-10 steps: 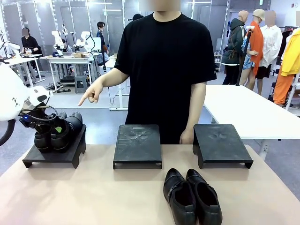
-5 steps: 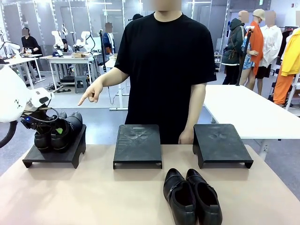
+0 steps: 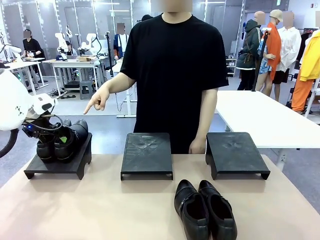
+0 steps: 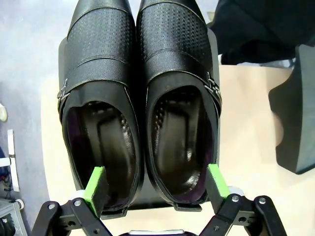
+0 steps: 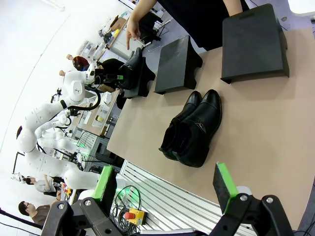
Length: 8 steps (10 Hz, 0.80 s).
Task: Place the shoes on the stand as instructed by the person.
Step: Pick up another pair of Shoes and place it on the Shoes Stand indicated by the person.
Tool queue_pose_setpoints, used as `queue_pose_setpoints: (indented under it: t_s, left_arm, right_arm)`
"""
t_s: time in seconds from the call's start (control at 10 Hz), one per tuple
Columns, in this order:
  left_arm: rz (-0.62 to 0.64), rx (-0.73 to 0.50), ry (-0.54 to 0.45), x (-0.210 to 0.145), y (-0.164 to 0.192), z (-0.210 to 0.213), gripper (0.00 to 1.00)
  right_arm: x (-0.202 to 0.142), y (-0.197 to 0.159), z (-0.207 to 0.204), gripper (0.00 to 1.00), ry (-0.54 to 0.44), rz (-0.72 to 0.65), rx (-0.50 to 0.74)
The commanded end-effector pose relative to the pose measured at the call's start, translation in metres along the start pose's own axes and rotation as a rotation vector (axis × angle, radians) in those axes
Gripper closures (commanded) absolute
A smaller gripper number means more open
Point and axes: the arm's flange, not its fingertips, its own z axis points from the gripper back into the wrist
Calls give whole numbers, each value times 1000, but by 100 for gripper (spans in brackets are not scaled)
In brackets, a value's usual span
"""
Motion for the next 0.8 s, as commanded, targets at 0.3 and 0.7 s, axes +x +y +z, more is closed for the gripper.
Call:
queue_pose_setpoints:
  t_s: [0.3,0.7]
  left_arm:
    - [0,0,0,0,0,0,0]
    - [48,-292,129,-43,52,112,0]
  right_arm:
    - [0,0,0,0,-4,20,8]
    - [0,0,0,0,-4,20,8]
